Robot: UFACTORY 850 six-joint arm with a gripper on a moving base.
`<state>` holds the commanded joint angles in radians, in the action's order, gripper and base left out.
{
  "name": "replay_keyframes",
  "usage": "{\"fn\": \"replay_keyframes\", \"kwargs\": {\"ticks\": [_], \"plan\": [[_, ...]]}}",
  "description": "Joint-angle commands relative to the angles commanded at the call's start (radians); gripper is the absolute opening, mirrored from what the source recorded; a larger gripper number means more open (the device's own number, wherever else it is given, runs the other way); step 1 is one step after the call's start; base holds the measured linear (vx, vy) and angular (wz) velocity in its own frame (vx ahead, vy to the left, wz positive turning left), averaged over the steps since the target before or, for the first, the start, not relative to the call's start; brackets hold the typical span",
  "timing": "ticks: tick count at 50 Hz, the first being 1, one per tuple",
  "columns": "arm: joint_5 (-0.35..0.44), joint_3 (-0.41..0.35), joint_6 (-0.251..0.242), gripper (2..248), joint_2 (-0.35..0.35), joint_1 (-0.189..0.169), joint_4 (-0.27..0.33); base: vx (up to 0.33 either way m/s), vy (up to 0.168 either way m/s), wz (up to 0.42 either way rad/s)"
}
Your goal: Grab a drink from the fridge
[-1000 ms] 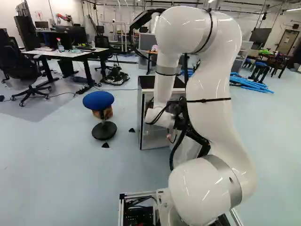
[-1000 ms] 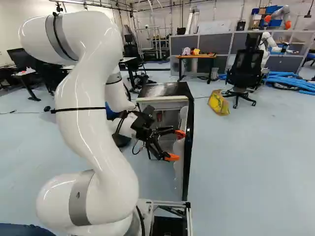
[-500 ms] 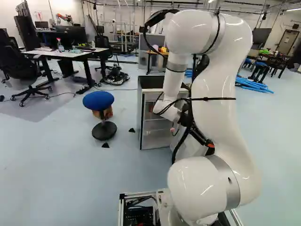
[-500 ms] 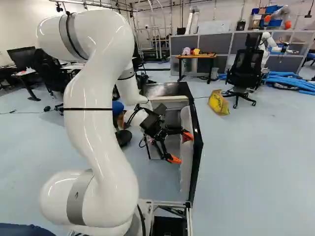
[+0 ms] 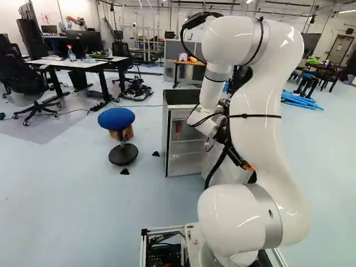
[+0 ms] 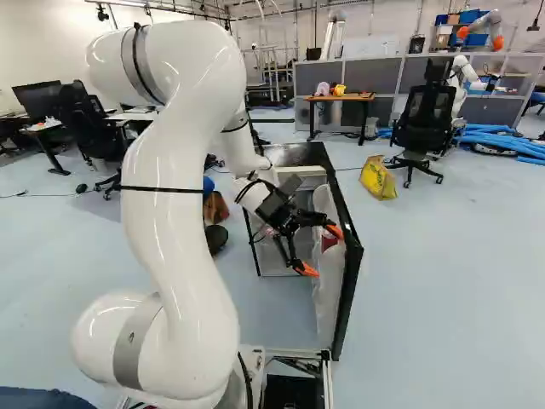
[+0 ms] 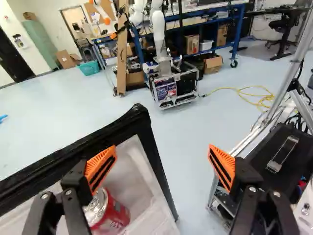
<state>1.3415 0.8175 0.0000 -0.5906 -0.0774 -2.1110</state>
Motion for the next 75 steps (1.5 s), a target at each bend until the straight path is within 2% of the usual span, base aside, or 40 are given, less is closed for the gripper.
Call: {"fn": "replay_keyframes", "kwargs": {"ticks": [37, 75], "plan": [[0.0, 0.217, 0.0, 247, -0.073, -0.131, 0.0, 0.0, 0.0, 0.0], [-0.016, 0.447, 0.0, 247, -0.169, -0.251, 0.012, 0.0, 0.0, 0.0]]}}
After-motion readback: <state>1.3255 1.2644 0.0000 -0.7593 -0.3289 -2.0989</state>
